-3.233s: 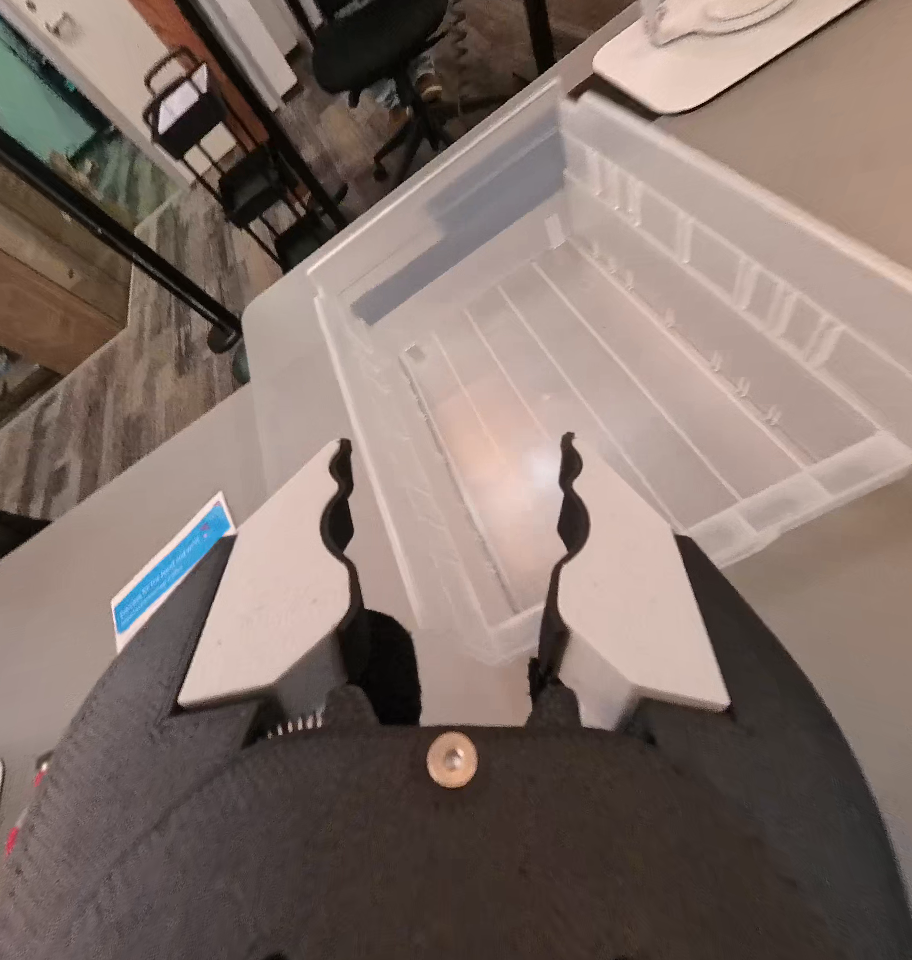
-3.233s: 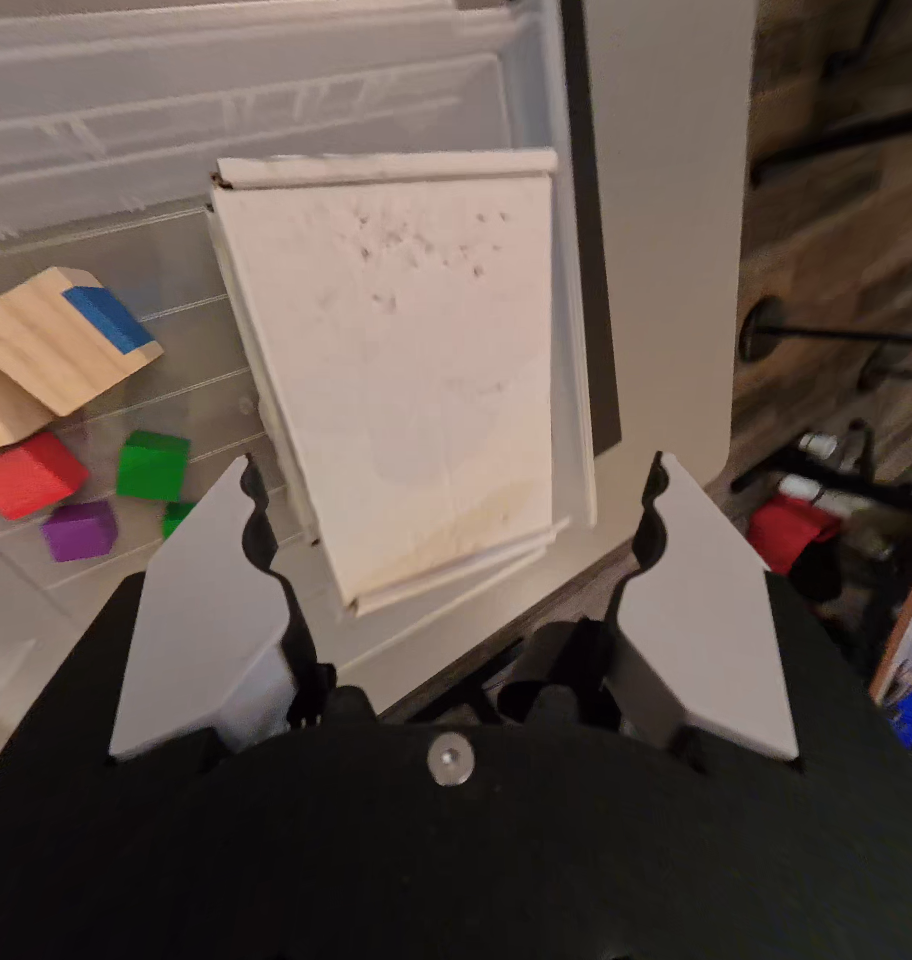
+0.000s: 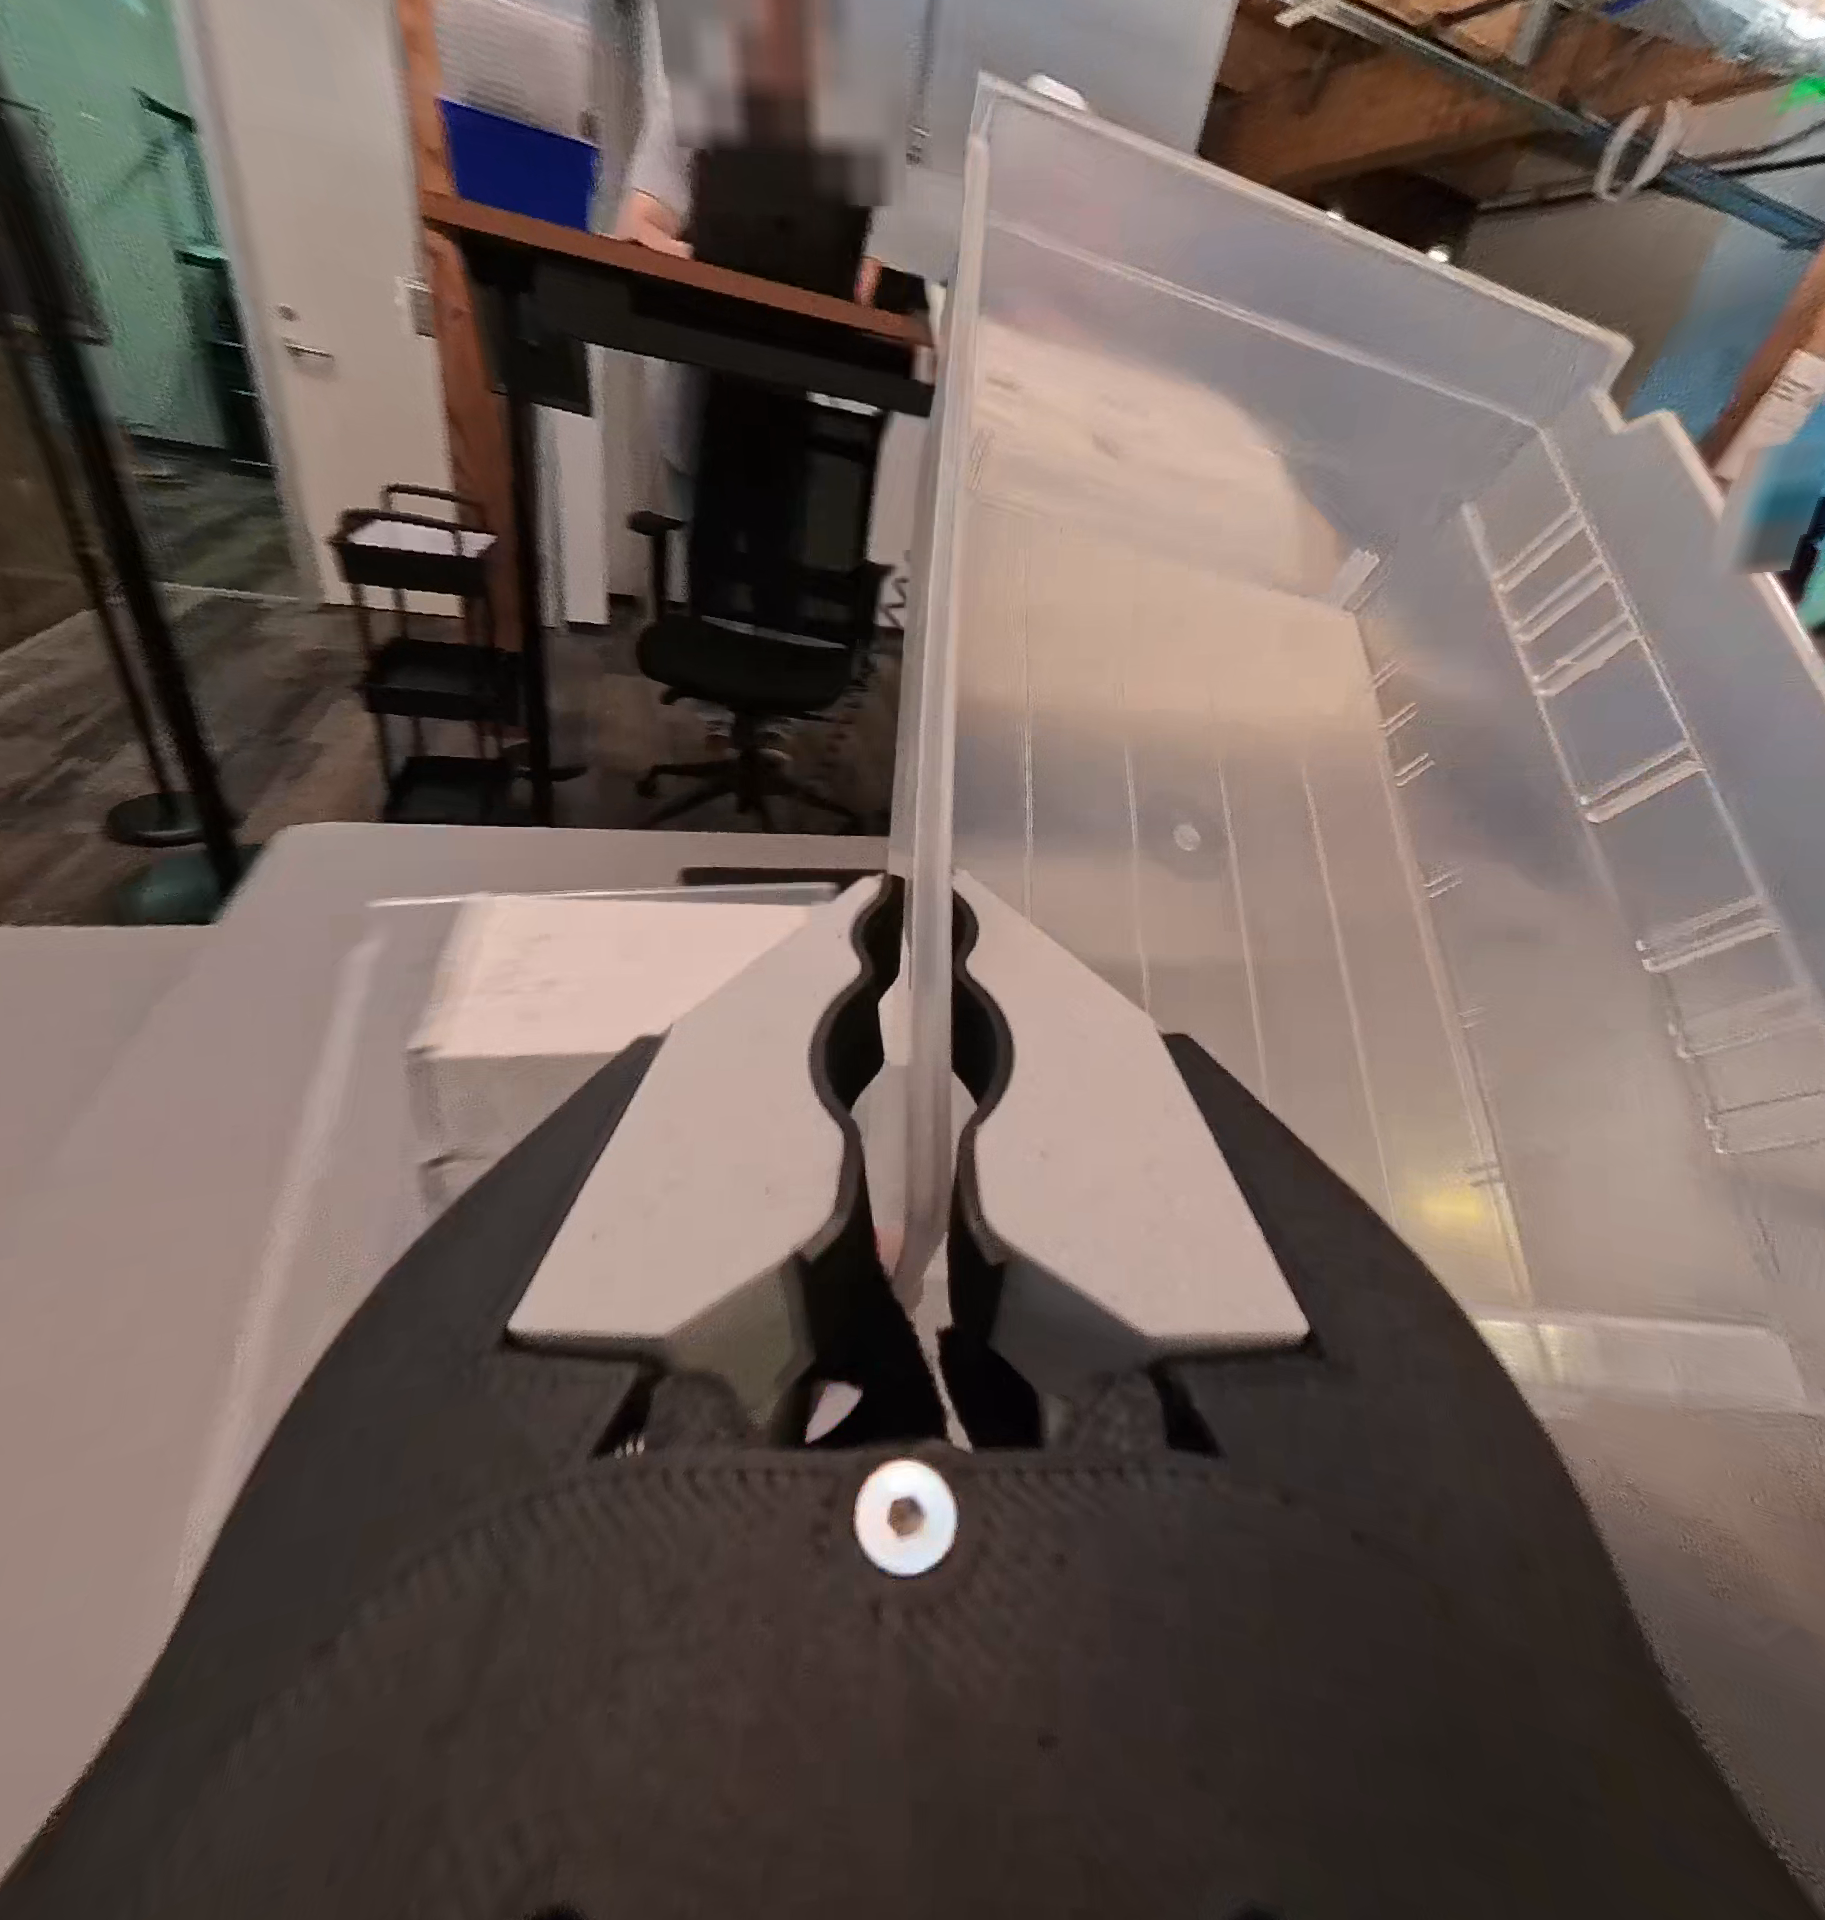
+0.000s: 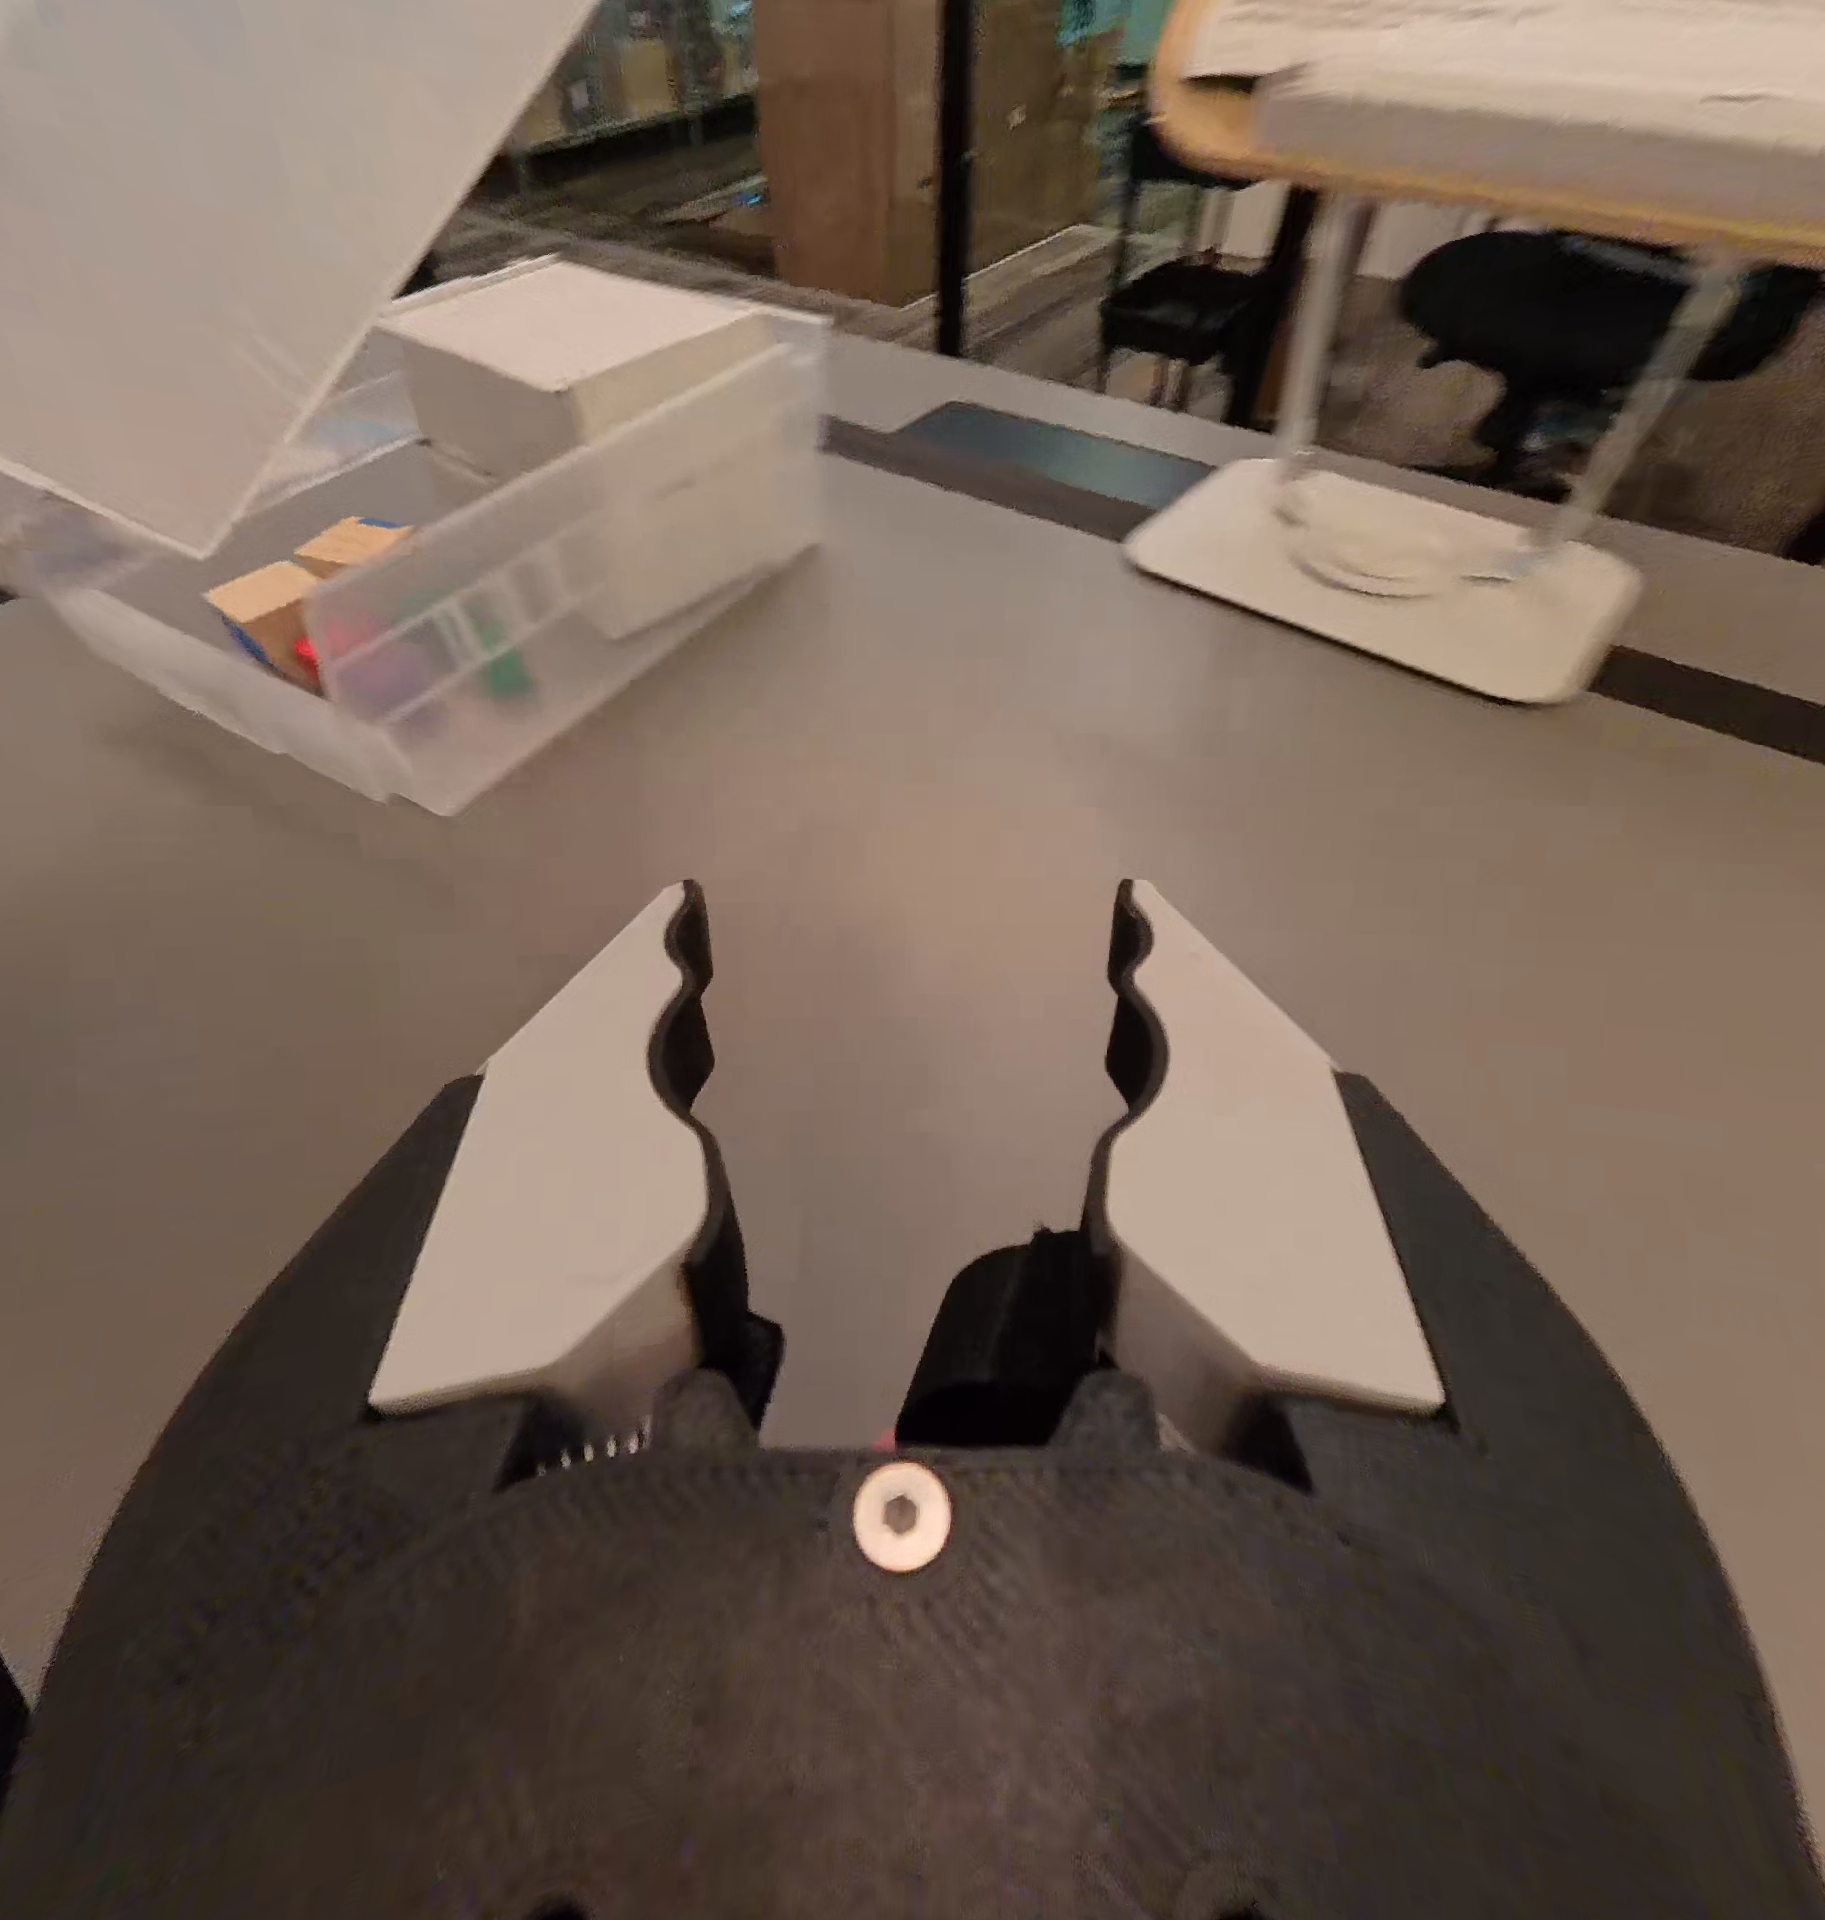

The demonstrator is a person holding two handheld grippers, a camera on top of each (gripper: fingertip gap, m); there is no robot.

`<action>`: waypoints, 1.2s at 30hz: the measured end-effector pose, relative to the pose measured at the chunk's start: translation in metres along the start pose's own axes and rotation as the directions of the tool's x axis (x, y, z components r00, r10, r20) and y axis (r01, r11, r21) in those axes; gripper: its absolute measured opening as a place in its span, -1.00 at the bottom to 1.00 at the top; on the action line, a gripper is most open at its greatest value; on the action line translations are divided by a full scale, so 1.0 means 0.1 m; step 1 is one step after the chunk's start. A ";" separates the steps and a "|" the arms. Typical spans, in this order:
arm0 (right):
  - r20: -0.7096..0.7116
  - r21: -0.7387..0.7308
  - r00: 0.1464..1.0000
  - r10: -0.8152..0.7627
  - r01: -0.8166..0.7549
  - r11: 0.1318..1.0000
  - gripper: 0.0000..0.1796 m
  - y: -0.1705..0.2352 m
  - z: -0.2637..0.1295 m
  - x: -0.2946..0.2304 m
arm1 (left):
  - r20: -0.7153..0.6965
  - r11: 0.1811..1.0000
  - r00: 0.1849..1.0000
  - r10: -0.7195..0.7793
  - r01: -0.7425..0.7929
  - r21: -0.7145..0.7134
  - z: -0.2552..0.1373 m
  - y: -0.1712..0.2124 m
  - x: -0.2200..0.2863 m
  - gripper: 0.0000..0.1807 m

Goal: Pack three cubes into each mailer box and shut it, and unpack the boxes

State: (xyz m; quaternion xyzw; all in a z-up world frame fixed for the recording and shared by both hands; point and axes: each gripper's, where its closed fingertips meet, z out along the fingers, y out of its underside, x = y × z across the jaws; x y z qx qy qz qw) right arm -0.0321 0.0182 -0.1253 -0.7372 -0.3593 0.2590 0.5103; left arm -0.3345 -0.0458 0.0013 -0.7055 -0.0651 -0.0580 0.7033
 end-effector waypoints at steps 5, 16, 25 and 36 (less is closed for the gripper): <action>-0.171 0.031 0.983 0.065 -0.060 0.998 -0.17 0.31 -0.92 0.83 | -0.157 0.995 0.988 -0.006 -0.010 -0.099 0.78 0.47 1.14 -0.97; -0.226 0.258 0.935 0.272 -0.212 0.943 0.03 0.53 -1.84 1.66 | -0.358 0.943 0.927 -0.116 -0.011 -0.333 2.00 1.79 3.35 -0.97; -0.280 0.340 0.888 0.366 -0.265 0.902 0.05 0.66 -1.74 2.33 | -0.383 0.899 0.912 -0.147 -0.038 -0.435 2.30 2.33 4.31 -0.96; -0.361 0.243 0.830 0.426 -0.357 0.902 0.00 0.99 -1.68 3.24 | -0.404 0.865 0.887 -0.224 -0.010 -0.502 2.32 2.64 4.85 -0.60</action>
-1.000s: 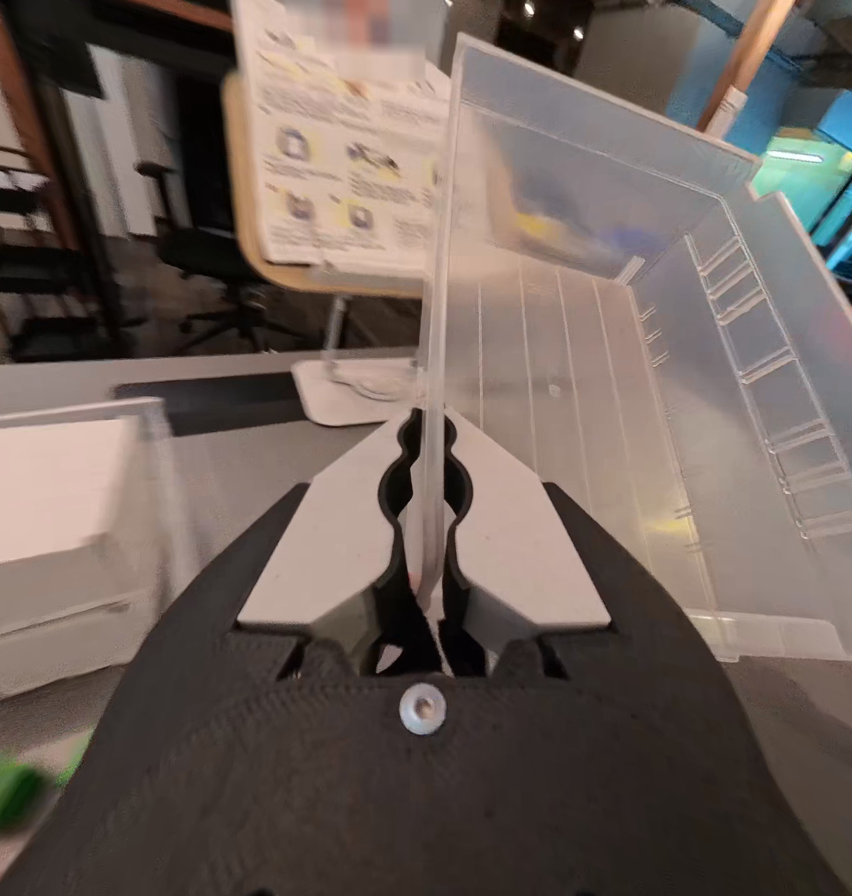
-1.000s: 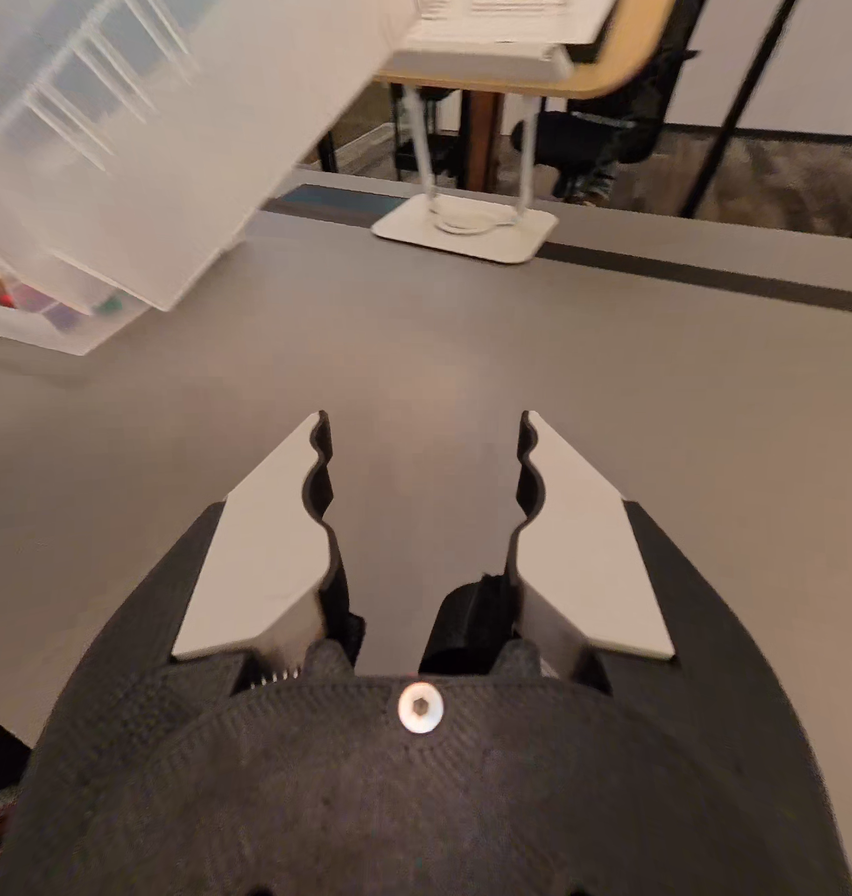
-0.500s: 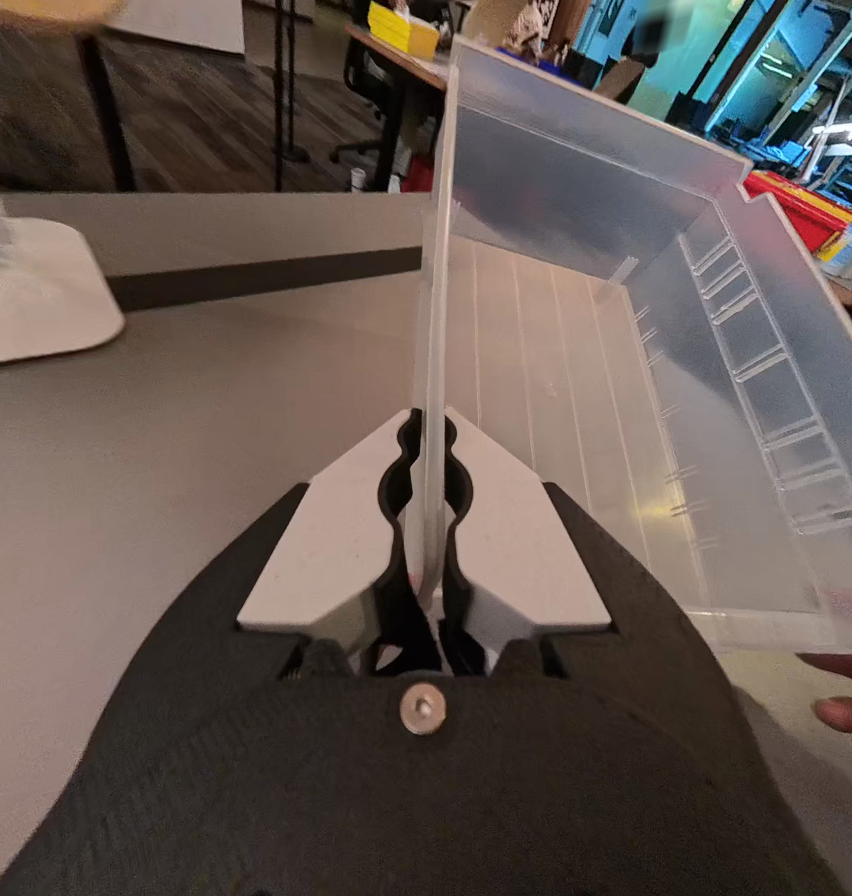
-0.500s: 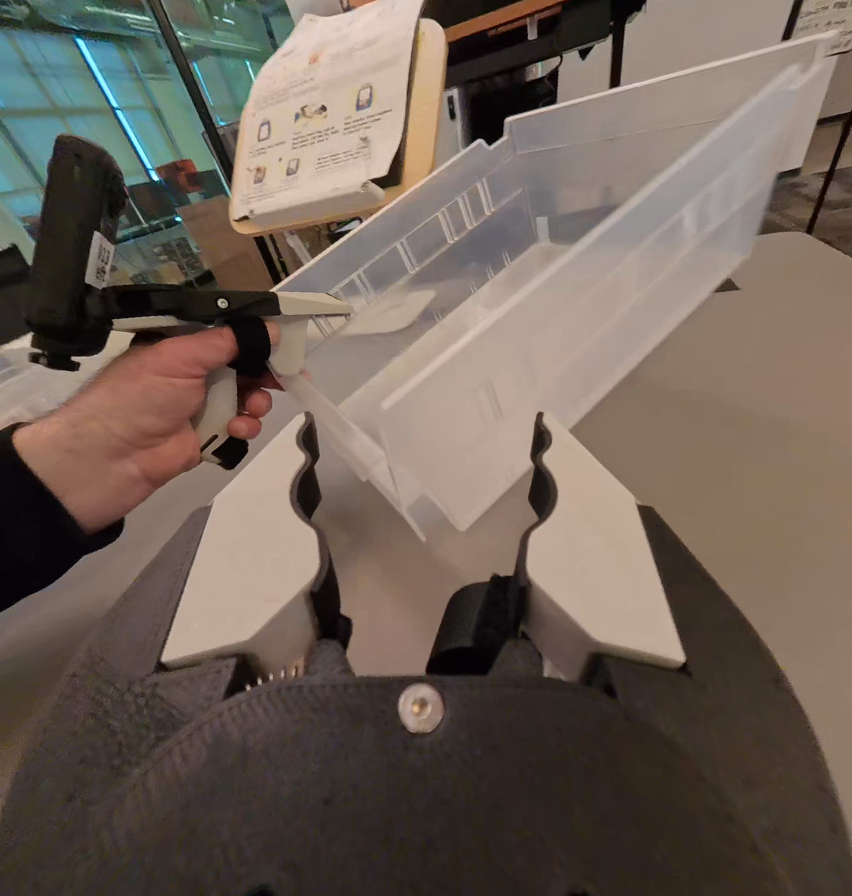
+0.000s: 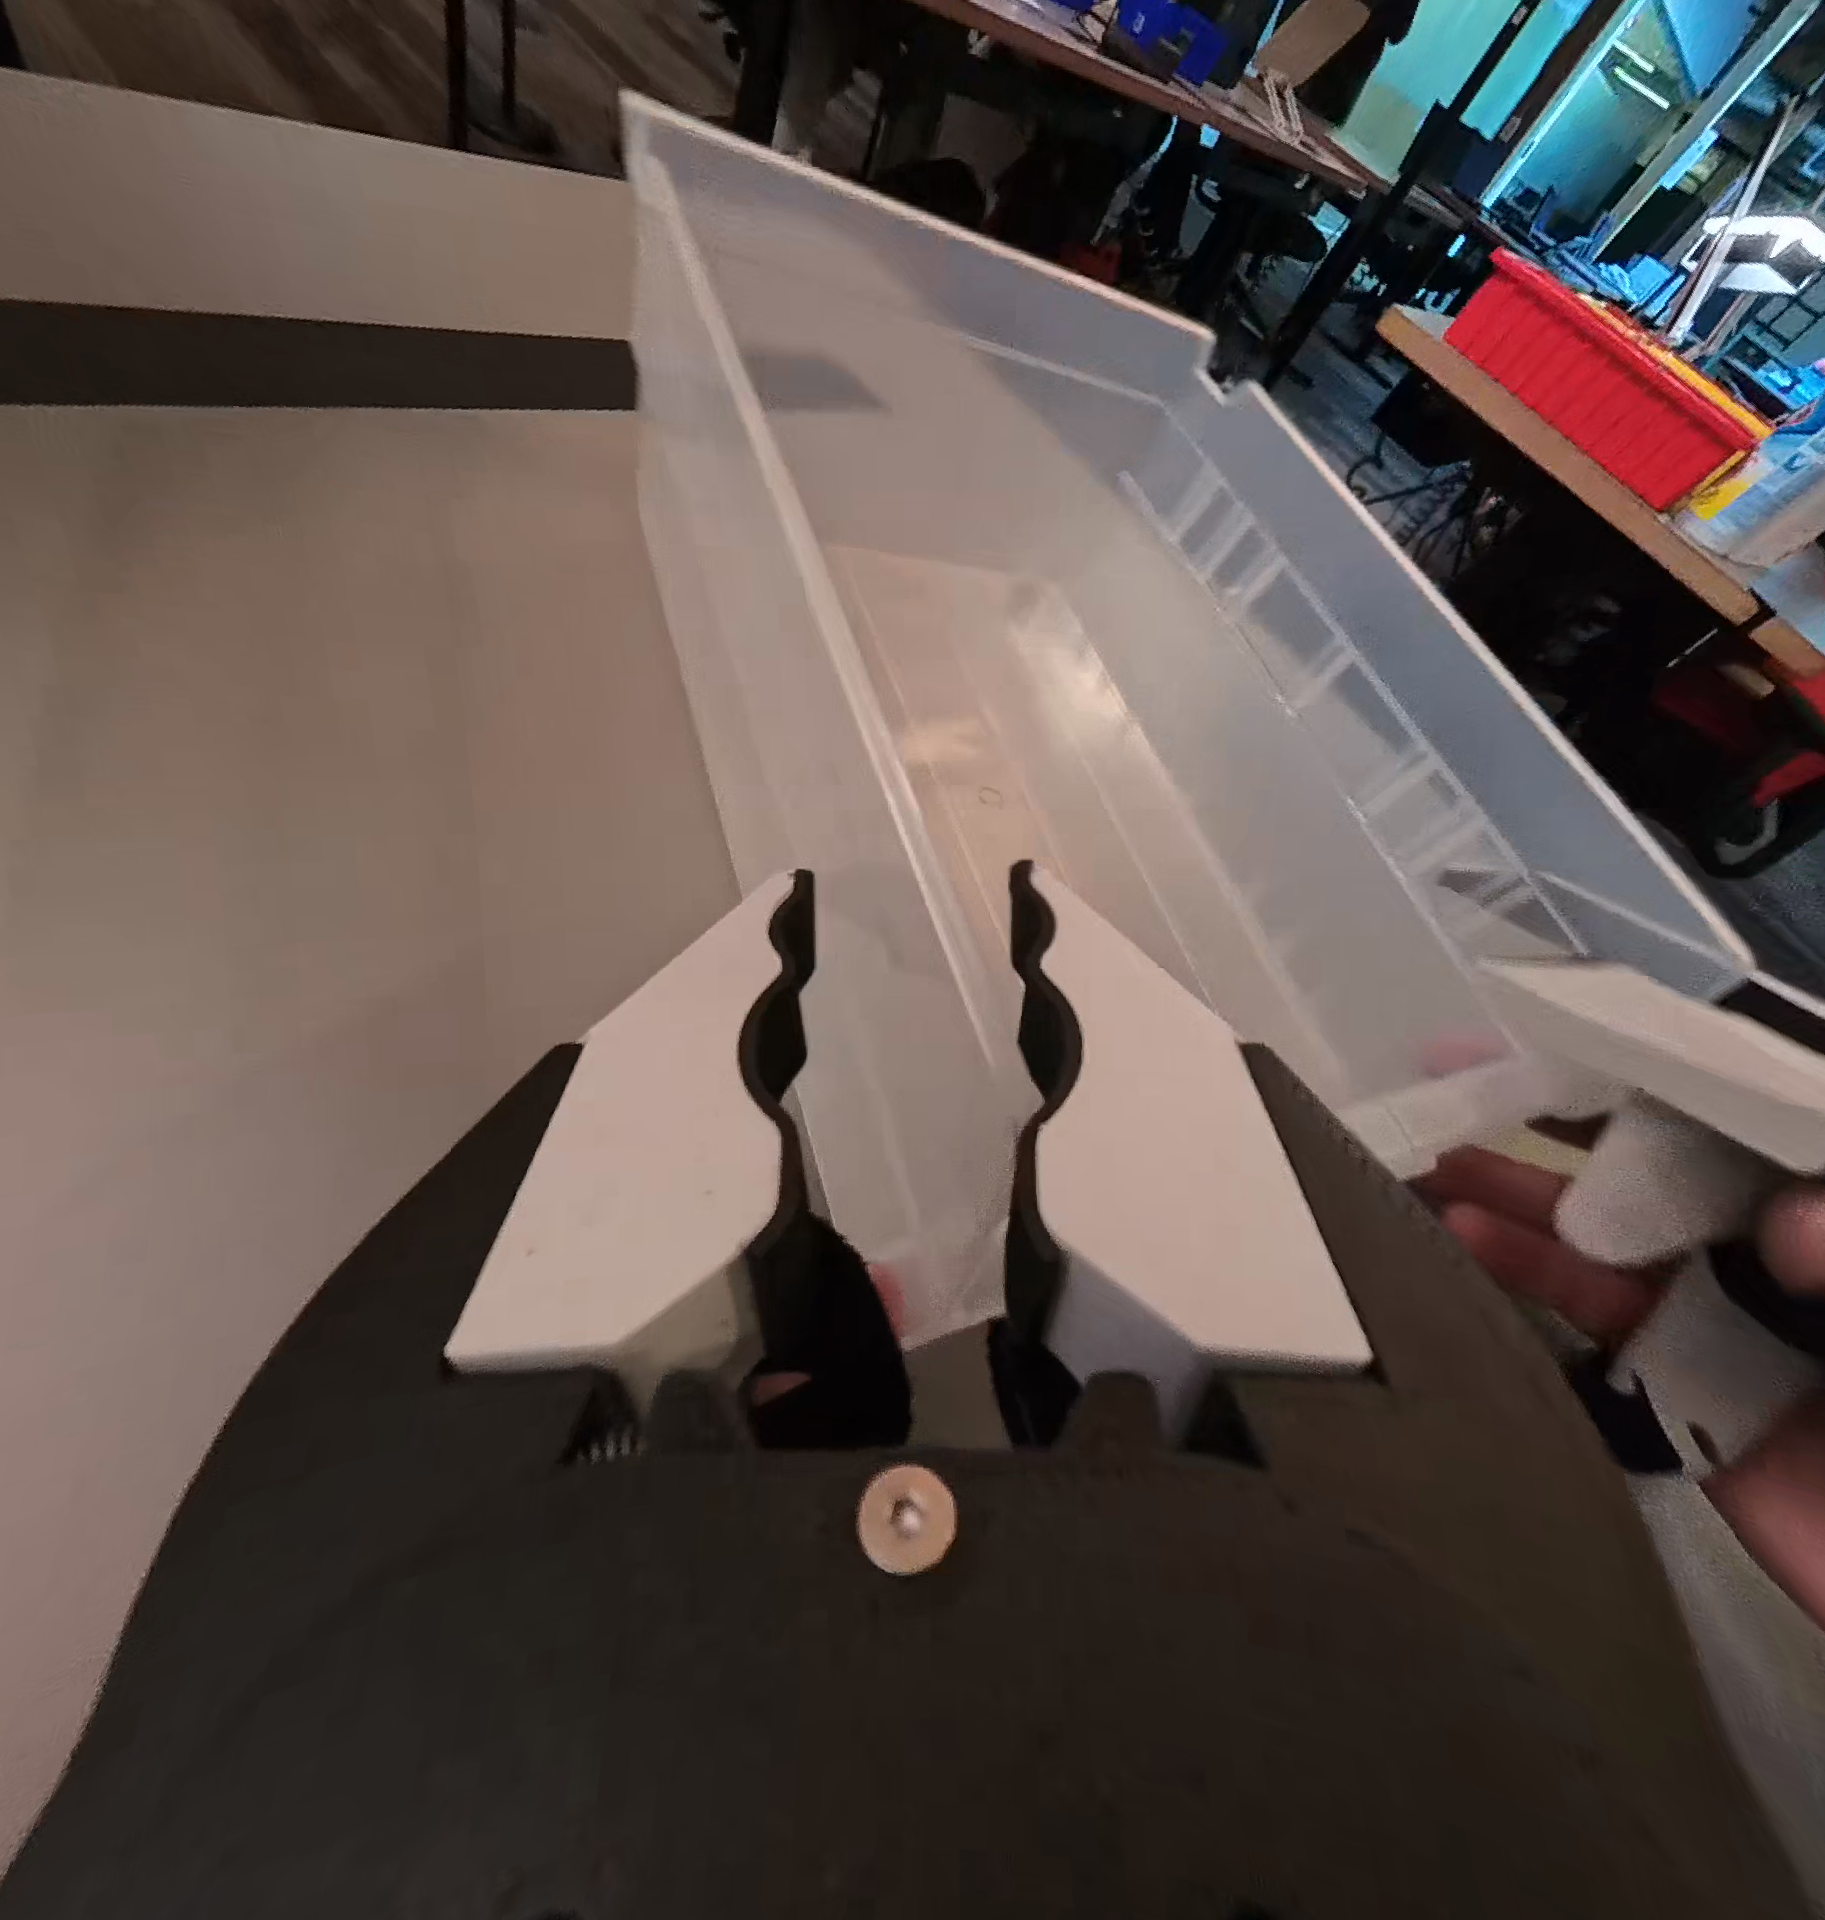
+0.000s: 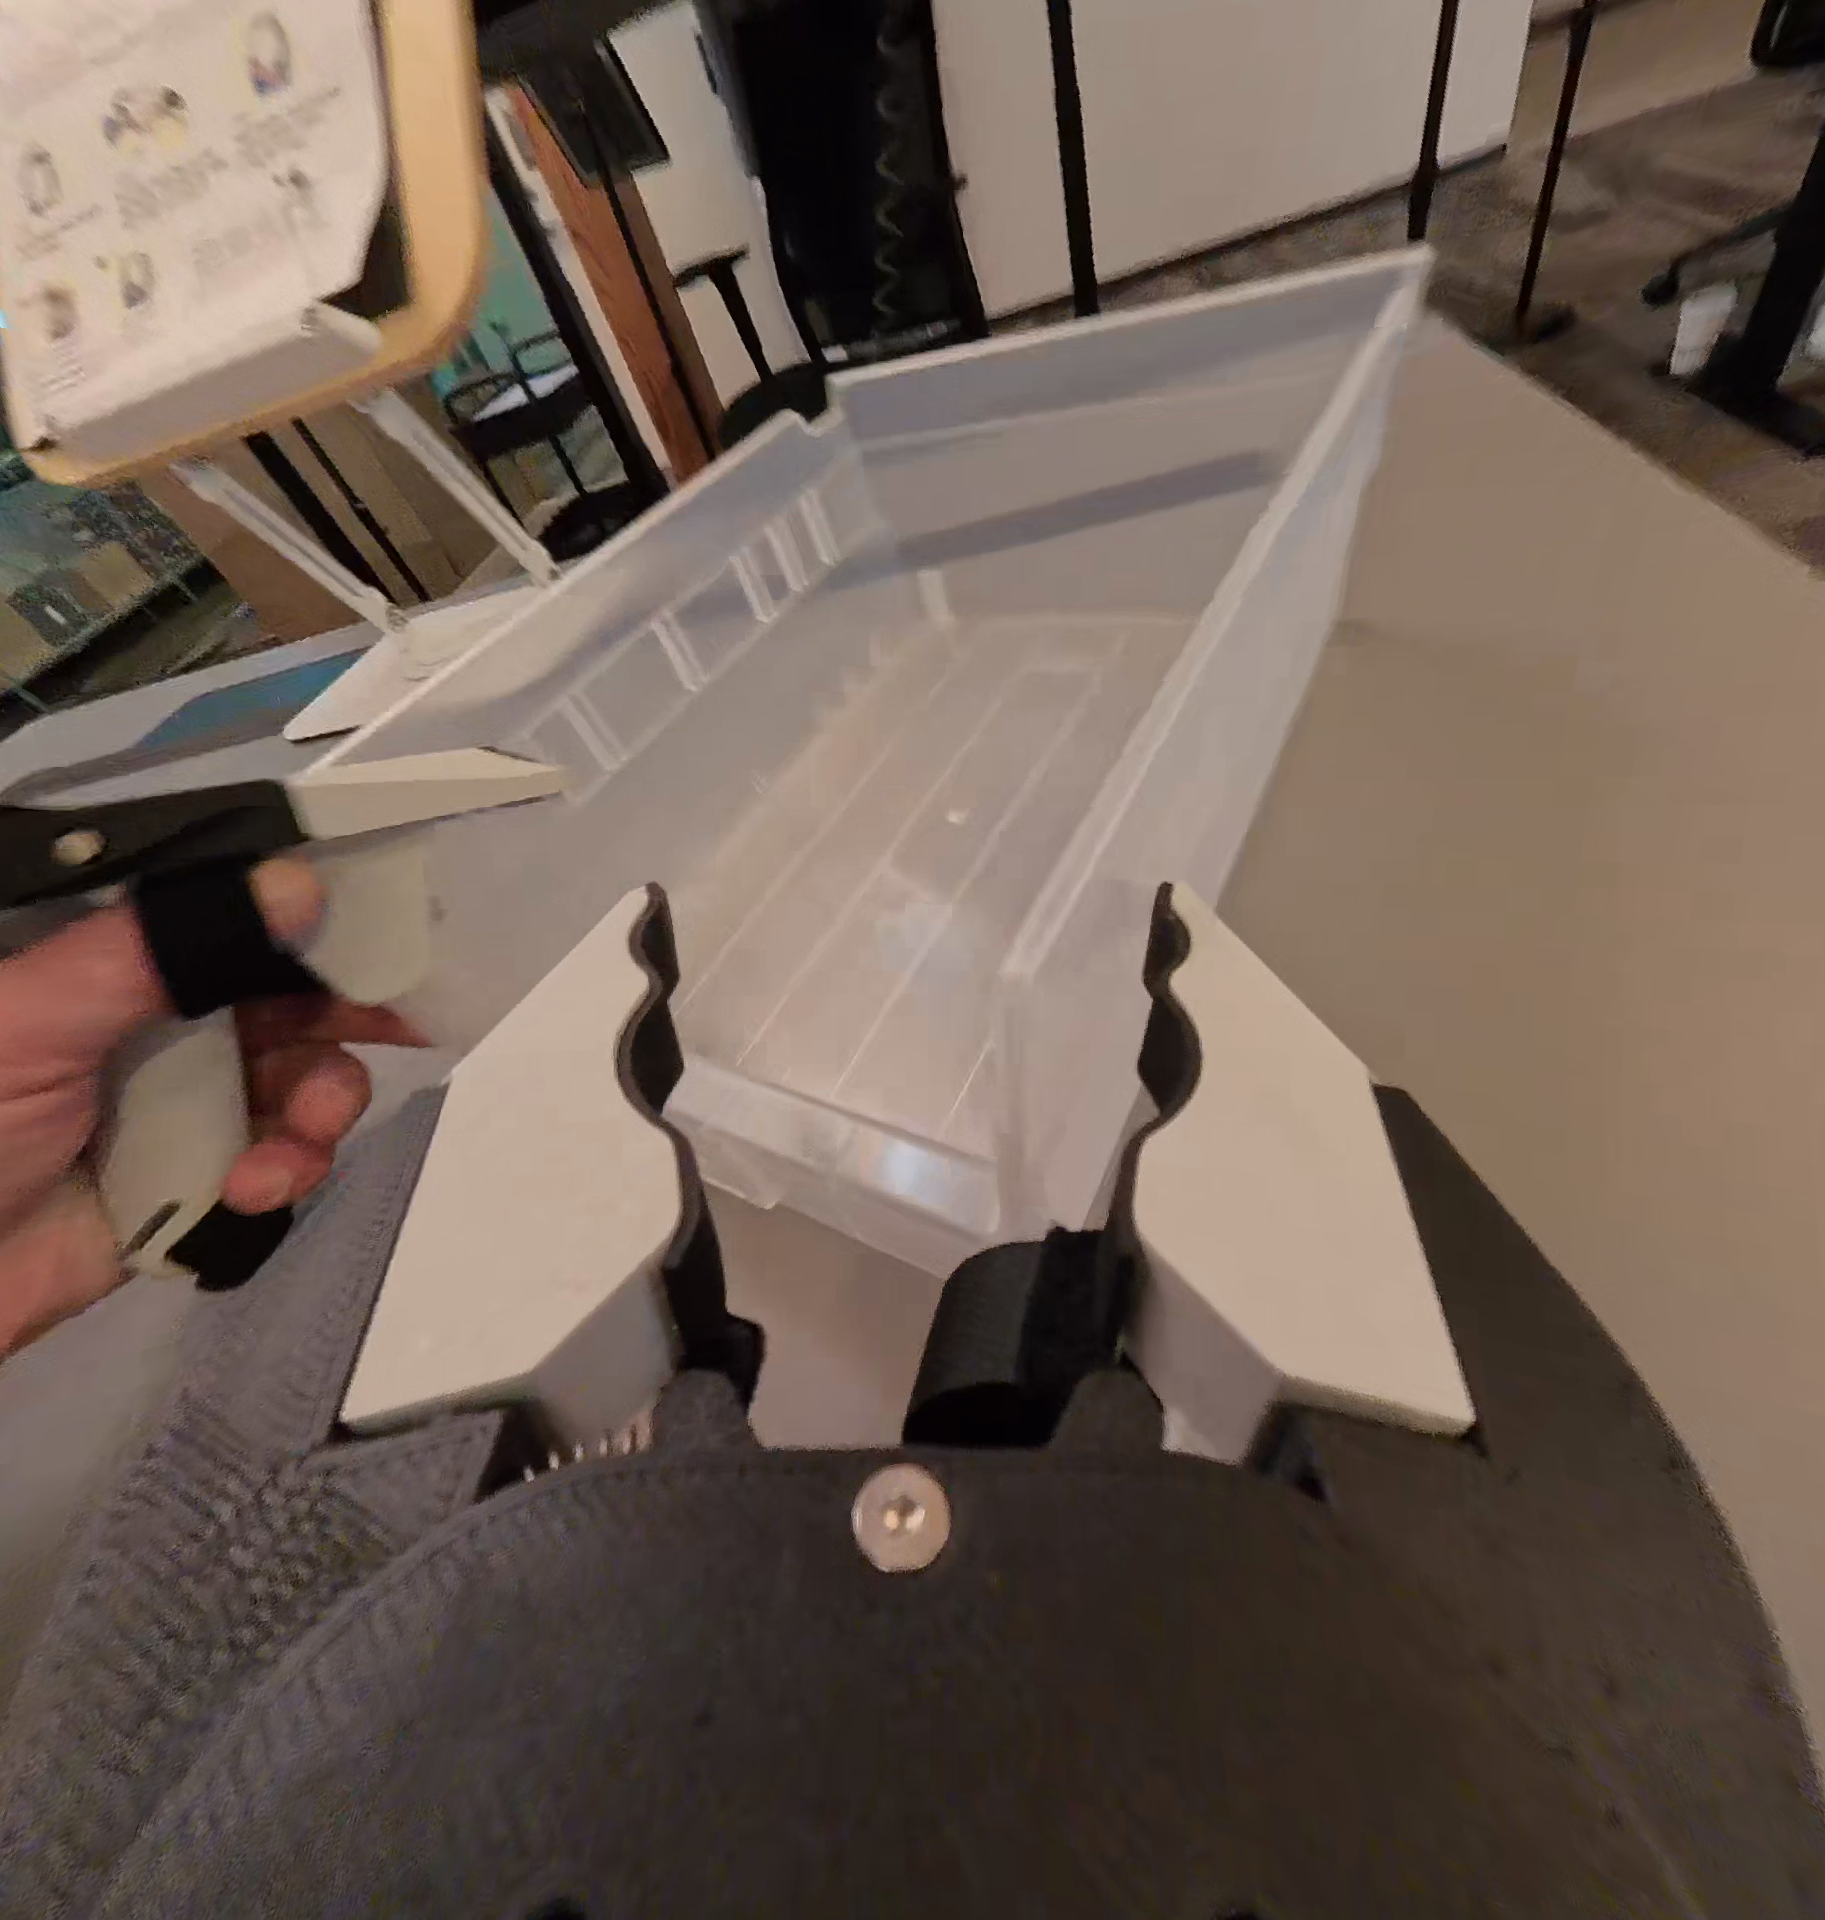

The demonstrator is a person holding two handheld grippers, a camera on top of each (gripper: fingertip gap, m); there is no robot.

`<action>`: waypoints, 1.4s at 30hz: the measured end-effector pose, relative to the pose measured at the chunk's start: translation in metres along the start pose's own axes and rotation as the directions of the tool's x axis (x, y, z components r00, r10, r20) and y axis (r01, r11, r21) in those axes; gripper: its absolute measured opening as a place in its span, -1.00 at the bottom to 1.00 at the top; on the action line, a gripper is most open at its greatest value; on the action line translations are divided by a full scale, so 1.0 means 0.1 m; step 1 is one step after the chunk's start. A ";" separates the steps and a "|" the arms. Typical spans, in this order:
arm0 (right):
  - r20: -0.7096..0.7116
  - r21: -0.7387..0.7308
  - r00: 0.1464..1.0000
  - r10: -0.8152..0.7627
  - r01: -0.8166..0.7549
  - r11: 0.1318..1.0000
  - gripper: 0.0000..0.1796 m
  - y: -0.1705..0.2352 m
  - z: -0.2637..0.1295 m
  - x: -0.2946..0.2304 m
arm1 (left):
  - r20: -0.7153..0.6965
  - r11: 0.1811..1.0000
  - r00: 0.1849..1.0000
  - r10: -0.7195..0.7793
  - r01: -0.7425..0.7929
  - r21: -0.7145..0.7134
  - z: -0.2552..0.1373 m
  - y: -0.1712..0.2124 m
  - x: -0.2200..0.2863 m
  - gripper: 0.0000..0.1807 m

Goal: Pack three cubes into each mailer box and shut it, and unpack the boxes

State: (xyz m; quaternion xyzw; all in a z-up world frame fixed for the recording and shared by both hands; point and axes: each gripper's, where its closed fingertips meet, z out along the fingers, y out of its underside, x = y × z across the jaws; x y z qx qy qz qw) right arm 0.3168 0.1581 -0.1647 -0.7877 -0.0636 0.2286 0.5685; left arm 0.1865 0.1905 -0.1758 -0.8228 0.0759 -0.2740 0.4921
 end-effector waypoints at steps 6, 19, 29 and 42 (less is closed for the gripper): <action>-0.010 -0.071 0.999 -0.047 0.046 0.996 -0.02 -0.13 0.25 0.42 | -0.122 0.999 0.992 -0.016 0.011 -0.036 0.05 0.04 0.35 -0.17; 0.057 -0.229 0.879 -0.474 0.474 0.851 0.12 -0.03 -0.43 -0.33 | -0.049 0.944 0.953 0.298 -0.302 -0.134 -1.23 0.33 -0.28 0.06; 0.663 -0.159 0.661 -0.352 0.583 0.796 -0.21 0.93 -0.57 -2.69 | -0.022 0.911 0.963 0.269 -0.262 -0.319 -2.22 0.88 -0.96 0.23; 0.690 -0.254 0.571 -0.446 0.767 0.589 -0.66 1.49 0.55 -3.00 | -0.082 0.878 0.970 0.228 -0.241 -0.414 -2.25 0.93 -1.67 0.15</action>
